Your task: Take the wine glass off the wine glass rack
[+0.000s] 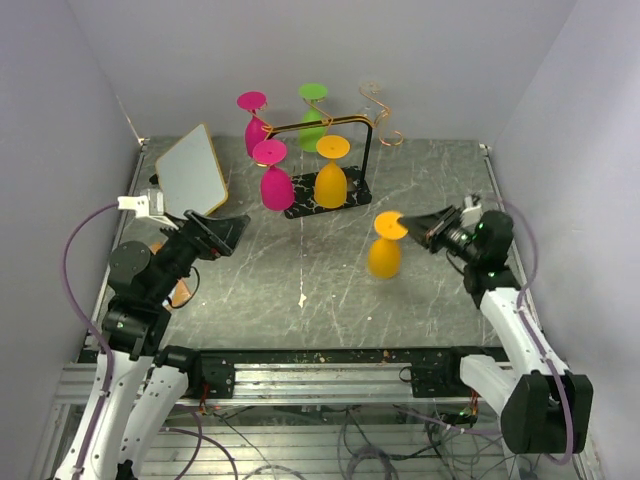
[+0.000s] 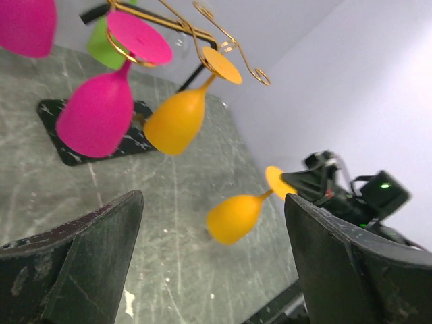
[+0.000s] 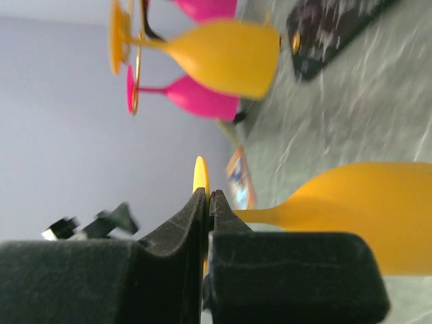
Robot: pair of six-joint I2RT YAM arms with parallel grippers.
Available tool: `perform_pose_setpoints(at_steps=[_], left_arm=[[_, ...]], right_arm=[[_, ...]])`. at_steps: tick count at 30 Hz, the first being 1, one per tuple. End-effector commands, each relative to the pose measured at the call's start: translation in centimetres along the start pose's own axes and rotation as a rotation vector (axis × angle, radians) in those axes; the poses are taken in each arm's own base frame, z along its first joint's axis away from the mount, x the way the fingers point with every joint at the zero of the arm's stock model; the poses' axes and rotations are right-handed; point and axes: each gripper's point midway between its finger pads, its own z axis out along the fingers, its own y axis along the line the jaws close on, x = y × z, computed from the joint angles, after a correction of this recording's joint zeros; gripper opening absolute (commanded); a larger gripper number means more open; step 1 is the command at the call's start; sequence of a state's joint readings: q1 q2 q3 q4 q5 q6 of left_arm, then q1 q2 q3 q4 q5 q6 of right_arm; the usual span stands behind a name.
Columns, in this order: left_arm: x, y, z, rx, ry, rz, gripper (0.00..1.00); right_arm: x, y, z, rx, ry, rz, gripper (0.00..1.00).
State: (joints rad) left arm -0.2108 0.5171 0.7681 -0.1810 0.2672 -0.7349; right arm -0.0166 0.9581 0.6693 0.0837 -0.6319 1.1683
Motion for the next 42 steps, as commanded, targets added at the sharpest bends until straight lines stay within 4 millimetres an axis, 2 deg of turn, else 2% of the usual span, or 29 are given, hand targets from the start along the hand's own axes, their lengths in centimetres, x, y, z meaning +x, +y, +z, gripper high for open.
perform_pose_setpoints(at_steps=[1, 3, 5, 9, 14, 18, 20, 23, 28, 32, 35, 40, 42], left_arm=[[1.5, -2.2, 0.3, 0.156, 0.059, -0.11, 0.96], [2.5, -2.7, 0.6, 0.211, 0.092, -0.163, 0.96], [3.3, -3.1, 0.7, 0.259, 0.117, -0.212, 0.96], [4.7, -3.6, 1.1, 0.346, 0.17, -0.314, 0.96], [5.6, -4.5, 1.1, 0.467, 0.182, -0.439, 0.96], [6.1, -5.1, 1.0, 0.516, 0.211, -0.467, 0.96], [6.2, -5.5, 0.8, 0.542, 0.217, -0.477, 0.99], [6.4, -6.0, 0.6, 0.57, 0.225, -0.485, 0.95], [6.4, -6.7, 0.2, 0.616, 0.224, -0.519, 0.8], [5.6, -7.6, -0.6, 0.701, 0.199, -0.559, 0.66], [5.3, -7.8, -0.8, 0.729, 0.19, -0.579, 0.52], [5.3, -7.7, -0.8, 0.727, 0.186, -0.59, 0.3], [5.3, -7.7, -0.7, 0.711, 0.188, -0.582, 0.22]], right_arm=[[3.8, 7.3, -2.8, -0.372, 0.166, 0.165, 0.0], [4.5, 9.3, -3.1, -0.445, 0.179, 0.213, 0.0], [5.9, 12.4, -3.8, -0.572, 0.2, 0.242, 0.0], [7.9, 17.2, -4.5, -0.771, 0.25, 0.304, 0.0], [9.6, 20.7, -4.5, -0.932, 0.329, 0.388, 0.0], [9.7, 21.2, -3.7, -0.99, 0.34, 0.452, 0.0], [9.4, 21.1, -3.5, -1.02, 0.331, 0.477, 0.0], [9.6, 20.8, -2.6, -1.012, 0.345, 0.494, 0.0], [9.7, 20.1, -2.0, -1.007, 0.328, 0.491, 0.0], [9.9, 19.2, -1.3, -0.971, 0.302, 0.473, 0.0], [10.1, 18.3, -0.8, -0.934, 0.278, 0.456, 0.0], [10.6, 16.6, 0.5, -0.837, 0.234, 0.398, 0.08], [10.8, 15.8, 1.1, -0.792, 0.219, 0.373, 0.15]])
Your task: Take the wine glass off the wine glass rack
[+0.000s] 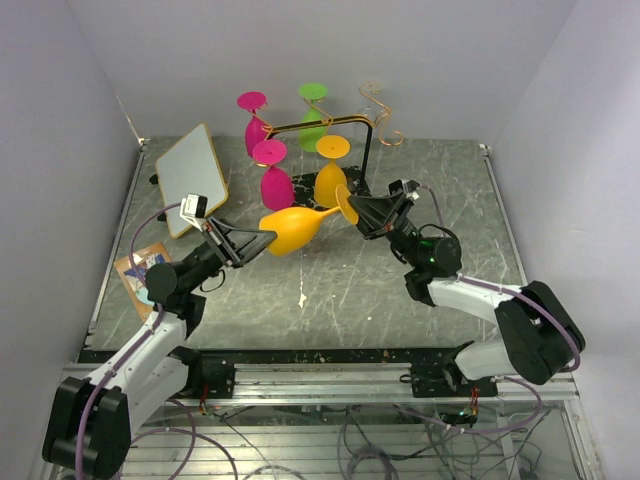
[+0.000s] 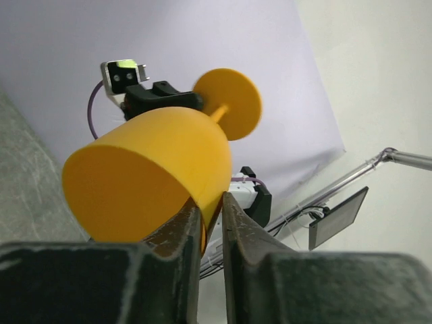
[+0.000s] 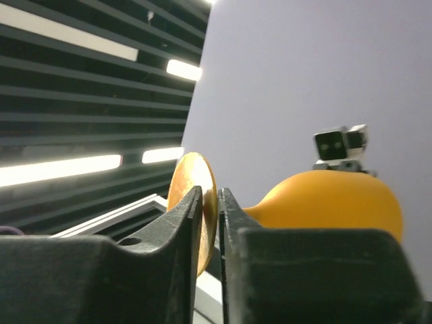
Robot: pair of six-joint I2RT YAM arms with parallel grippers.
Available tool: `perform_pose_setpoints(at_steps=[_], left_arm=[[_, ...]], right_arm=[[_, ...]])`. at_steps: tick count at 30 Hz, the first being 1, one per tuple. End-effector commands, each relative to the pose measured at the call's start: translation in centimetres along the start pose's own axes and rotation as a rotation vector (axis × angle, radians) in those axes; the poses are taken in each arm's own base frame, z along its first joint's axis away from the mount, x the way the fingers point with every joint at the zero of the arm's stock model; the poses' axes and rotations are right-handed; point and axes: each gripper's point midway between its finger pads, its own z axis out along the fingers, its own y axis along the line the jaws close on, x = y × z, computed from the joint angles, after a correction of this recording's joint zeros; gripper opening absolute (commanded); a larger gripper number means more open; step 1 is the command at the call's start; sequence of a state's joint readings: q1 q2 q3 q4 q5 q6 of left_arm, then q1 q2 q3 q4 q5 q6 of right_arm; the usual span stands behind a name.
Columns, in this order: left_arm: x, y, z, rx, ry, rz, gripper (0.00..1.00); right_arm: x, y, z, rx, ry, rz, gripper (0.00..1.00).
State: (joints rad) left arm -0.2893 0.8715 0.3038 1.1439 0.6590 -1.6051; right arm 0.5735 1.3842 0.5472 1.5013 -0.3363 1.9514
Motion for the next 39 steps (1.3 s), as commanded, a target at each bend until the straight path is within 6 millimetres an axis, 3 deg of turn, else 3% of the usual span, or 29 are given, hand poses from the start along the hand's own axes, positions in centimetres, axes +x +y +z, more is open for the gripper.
perform_pose_setpoints(at_steps=[1, 5, 9, 11, 17, 23, 31, 35, 39], left_arm=[[0.3, -2.2, -0.1, 0.068, 0.007, 0.067, 0.19], [0.2, -1.4, -0.1, -0.005, 0.003, 0.099, 0.08], [0.1, 0.2, -0.4, -0.12, -0.001, 0.116, 0.07], [0.1, 0.8, -0.6, -0.166, 0.0, 0.137, 0.07], [-0.2, 3.6, -2.0, -0.402, 0.008, 0.194, 0.07], [-0.3, 7.6, -5.3, -0.717, 0.037, 0.216, 0.07], [-2.3, 10.8, -11.1, -1.2, 0.102, 0.297, 0.07], [-4.0, 11.2, -13.1, -1.398, 0.166, 0.359, 0.07], [-5.1, 12.1, -14.5, -1.553, 0.27, 0.39, 0.07]], right_arm=[[-0.3, -1.2, -0.7, 0.058, -0.031, -0.116, 0.2], [-1.9, -3.1, -2.2, 0.174, -0.091, -0.164, 0.38], [-3.0, -5.2, -3.9, 0.317, -0.122, -0.242, 0.53], [-4.7, -6.1, -5.3, 0.404, -0.161, -0.293, 0.62], [-8.3, -9.5, -11.0, 0.766, -0.209, -0.471, 0.81], [-12.1, -10.2, -15.9, 1.058, -0.249, -0.647, 0.99], [-15.5, -8.7, -17.9, 1.336, -0.174, -0.865, 1.0], [-15.8, -8.1, -17.8, 1.369, -0.133, -0.912, 1.0], [-15.0, -7.2, -16.3, 1.282, -0.075, -0.966, 1.0]])
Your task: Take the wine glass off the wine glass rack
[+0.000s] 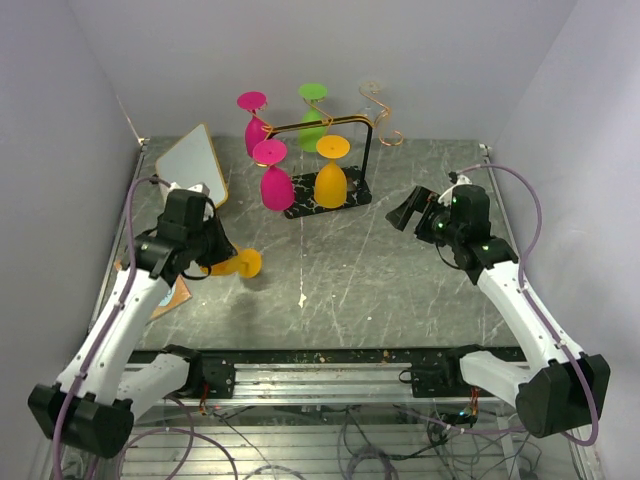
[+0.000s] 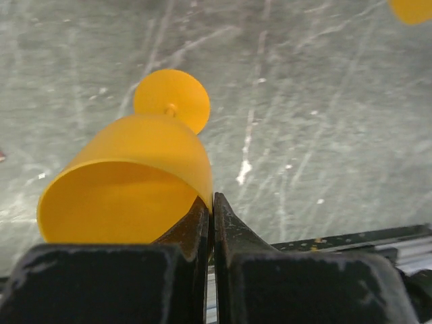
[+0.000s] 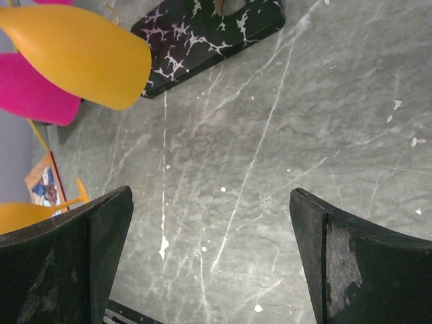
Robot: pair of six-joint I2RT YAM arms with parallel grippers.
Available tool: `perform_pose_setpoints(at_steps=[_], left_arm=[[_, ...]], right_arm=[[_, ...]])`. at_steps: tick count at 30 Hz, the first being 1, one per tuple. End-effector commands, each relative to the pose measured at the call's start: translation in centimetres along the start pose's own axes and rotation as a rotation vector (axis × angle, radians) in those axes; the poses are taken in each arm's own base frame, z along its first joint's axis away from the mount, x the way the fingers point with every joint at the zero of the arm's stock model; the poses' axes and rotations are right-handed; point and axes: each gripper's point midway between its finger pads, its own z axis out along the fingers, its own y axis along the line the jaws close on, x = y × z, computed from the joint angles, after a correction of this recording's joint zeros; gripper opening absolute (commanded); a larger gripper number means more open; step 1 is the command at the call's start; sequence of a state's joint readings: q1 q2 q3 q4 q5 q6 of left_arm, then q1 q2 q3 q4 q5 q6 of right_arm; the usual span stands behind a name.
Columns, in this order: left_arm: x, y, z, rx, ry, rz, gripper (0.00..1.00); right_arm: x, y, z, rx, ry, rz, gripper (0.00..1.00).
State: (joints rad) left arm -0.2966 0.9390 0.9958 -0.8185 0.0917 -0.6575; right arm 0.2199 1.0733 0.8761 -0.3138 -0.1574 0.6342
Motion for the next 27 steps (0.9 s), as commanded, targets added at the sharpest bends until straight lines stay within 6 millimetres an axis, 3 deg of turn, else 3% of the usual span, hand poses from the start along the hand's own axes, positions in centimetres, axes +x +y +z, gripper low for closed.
perform_pose_setpoints(at_steps=[1, 8, 18, 27], left_arm=[[0.0, 4.1, -0.1, -0.242, 0.092, 0.147, 0.07], [-1.3, 4.5, 1.8, -0.305, 0.178, 0.241, 0.07], [-2.3, 5.2, 3.0, -0.334, 0.231, 0.273, 0.07], [-1.5, 5.4, 4.5, -0.315, 0.303, 0.275, 0.07]], right_arm=[[-0.6, 0.9, -1.3, -0.057, -0.011, -0.114, 1.0], [-1.1, 1.6, -2.2, -0.083, -0.015, -0.171, 1.0], [-0.4, 1.4, -2.0, -0.087, 0.006, -0.173, 1.0], [-0.2, 1.8, -1.7, -0.111, 0.023, -0.173, 1.0]])
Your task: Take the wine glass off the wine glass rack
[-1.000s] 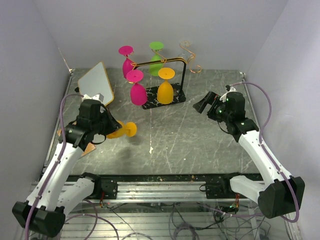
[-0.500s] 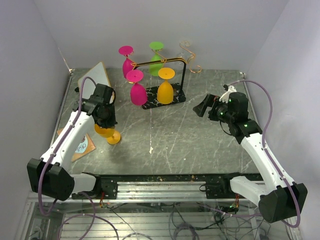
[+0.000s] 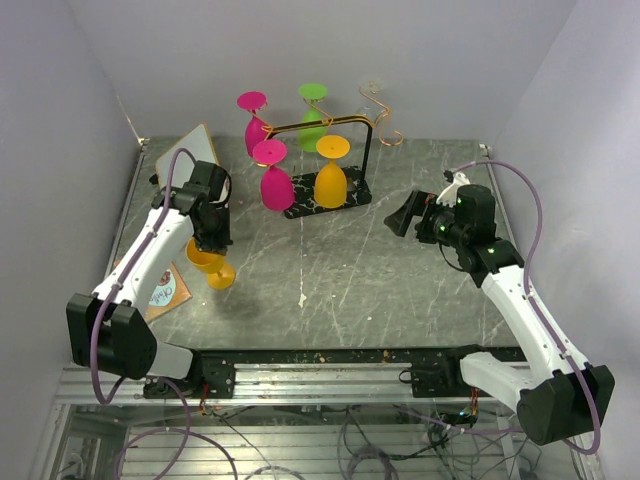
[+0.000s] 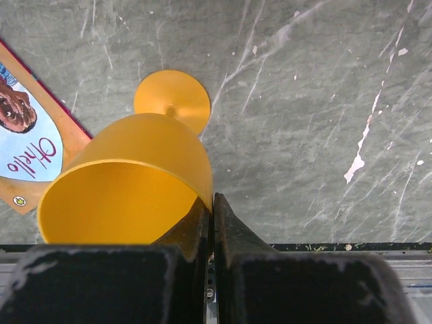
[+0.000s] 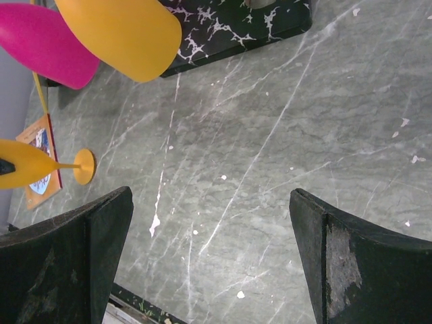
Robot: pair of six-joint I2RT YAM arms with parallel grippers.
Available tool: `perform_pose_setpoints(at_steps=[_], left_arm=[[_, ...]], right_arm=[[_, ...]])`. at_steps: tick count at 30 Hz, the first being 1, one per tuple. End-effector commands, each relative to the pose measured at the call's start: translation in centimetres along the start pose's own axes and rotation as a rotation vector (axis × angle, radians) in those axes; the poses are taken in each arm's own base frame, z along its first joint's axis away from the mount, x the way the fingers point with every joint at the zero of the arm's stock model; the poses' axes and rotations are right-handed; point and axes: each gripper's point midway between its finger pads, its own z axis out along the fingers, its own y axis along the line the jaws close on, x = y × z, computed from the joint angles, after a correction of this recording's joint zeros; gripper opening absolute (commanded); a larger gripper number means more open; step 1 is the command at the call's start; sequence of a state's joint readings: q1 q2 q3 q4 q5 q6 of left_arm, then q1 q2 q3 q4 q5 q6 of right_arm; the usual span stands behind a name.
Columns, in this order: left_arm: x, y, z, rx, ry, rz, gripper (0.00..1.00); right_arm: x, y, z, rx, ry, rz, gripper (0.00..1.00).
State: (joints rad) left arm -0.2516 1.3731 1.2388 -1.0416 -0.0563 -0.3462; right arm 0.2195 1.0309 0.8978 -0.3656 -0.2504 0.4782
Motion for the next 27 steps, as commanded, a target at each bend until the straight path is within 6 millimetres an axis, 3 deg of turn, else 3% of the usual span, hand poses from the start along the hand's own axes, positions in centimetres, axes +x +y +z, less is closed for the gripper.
perform_pose_setpoints(at_steps=[1, 7, 14, 20, 27], left_arm=[[-0.4, -0.4, -0.1, 0.026, 0.013, 0.021, 0.07], [-0.4, -0.3, -0.1, 0.024, 0.005, 0.021, 0.2], [-1.5, -0.6, -1.7, 0.046, -0.062, 0.015, 0.41], [-3.4, -1.3, -4.9, 0.106, -0.212, -0.017, 0.56], [-5.3, -3.7, -10.1, 0.3, -0.451, -0.02, 0.65]], right_arm=[[-0.6, 0.4, 0.0, -0.022, -0.011, -0.015, 1.0], [-0.3, 0.2, 0.3, -0.02, 0.0, -0.011, 1.0], [-0.3, 0.5, 0.5, -0.036, 0.01, -0.011, 1.0], [-0.3, 1.3, 0.7, -0.077, 0.02, 0.0, 1.0], [-0.6, 3.5, 1.1, -0.192, 0.038, 0.028, 1.0]])
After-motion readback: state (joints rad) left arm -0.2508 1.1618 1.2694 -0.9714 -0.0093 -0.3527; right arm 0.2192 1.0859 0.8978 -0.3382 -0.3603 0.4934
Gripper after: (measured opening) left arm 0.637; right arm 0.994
